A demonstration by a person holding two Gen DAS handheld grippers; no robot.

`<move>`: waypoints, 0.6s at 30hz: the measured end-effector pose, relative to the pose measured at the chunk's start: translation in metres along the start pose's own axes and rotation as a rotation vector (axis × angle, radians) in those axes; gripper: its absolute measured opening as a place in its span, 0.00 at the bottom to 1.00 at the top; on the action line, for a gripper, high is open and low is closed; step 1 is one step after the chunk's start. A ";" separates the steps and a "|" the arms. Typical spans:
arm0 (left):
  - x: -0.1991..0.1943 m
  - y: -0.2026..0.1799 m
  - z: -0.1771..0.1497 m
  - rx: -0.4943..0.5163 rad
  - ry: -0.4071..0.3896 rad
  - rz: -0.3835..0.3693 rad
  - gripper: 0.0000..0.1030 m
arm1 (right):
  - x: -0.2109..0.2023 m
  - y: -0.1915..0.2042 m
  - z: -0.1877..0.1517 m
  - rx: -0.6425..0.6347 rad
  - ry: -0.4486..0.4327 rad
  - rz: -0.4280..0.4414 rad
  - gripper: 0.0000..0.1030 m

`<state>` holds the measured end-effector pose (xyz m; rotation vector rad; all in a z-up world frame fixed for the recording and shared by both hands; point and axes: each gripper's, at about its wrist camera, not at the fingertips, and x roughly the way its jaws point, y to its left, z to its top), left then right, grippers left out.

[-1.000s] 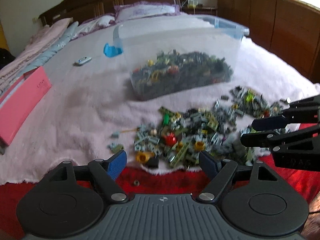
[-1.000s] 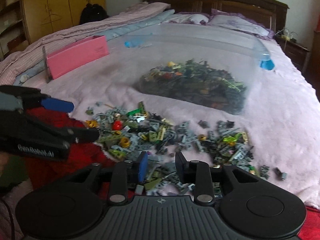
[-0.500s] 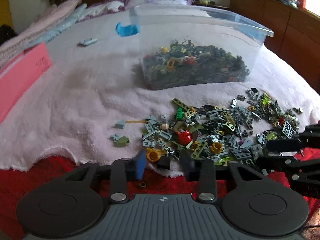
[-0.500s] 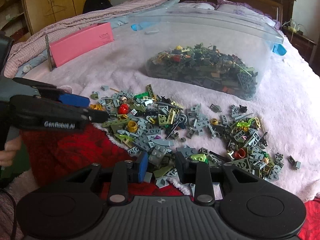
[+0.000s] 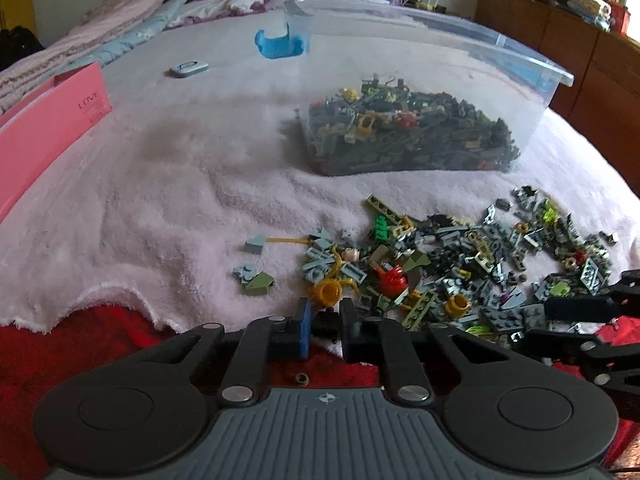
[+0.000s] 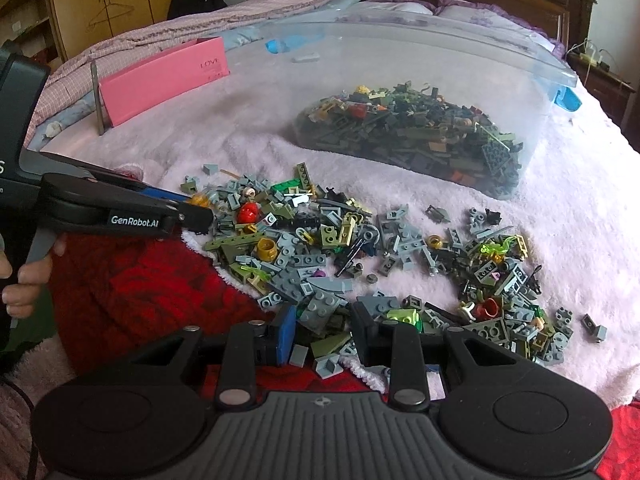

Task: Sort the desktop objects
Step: 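Grasp an orange Lego piece with the left tool while right returns to pile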

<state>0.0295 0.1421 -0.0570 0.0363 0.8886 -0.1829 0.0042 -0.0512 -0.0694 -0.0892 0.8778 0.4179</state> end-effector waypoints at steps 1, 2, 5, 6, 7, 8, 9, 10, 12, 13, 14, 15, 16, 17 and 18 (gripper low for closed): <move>-0.002 0.000 0.000 0.000 -0.003 -0.002 0.16 | 0.001 0.000 0.000 0.000 0.001 0.001 0.32; -0.003 -0.001 0.000 0.003 -0.006 0.000 0.16 | 0.001 0.001 0.001 -0.001 0.002 0.001 0.32; -0.003 -0.001 0.000 0.007 -0.003 0.006 0.16 | 0.002 0.002 0.001 -0.004 0.001 0.001 0.32; -0.001 -0.001 0.000 0.008 0.000 0.006 0.16 | 0.002 0.002 0.001 -0.005 0.001 0.002 0.32; 0.000 -0.001 0.001 0.009 0.000 0.006 0.17 | 0.002 0.002 0.001 -0.006 0.001 0.003 0.32; 0.001 -0.001 0.001 0.010 0.001 0.007 0.17 | 0.002 0.003 0.001 -0.006 0.002 0.005 0.32; 0.002 -0.001 0.002 0.011 0.001 0.007 0.17 | 0.002 0.003 0.000 -0.007 0.003 0.005 0.32; 0.003 -0.001 0.002 0.011 -0.001 0.008 0.18 | 0.002 0.003 0.000 -0.008 0.004 0.004 0.32; 0.005 -0.001 0.004 0.012 -0.003 0.009 0.20 | 0.002 0.004 0.001 -0.009 0.004 0.004 0.32; 0.006 -0.002 0.005 0.016 -0.007 0.012 0.21 | 0.002 0.004 0.001 -0.010 0.005 0.004 0.33; 0.007 -0.003 0.005 0.023 -0.009 0.015 0.23 | 0.002 0.004 0.001 -0.009 0.005 0.004 0.33; 0.008 -0.004 0.006 0.031 -0.011 0.019 0.24 | 0.002 0.004 0.001 -0.008 0.006 0.005 0.33; 0.010 -0.004 0.006 0.036 -0.012 0.020 0.24 | 0.003 0.004 0.001 -0.007 0.007 0.005 0.34; 0.012 -0.004 0.006 0.038 -0.010 0.020 0.23 | 0.003 0.004 0.001 -0.006 0.008 0.006 0.35; 0.013 -0.005 0.006 0.040 -0.007 0.019 0.23 | 0.004 0.005 0.001 -0.006 0.008 0.006 0.35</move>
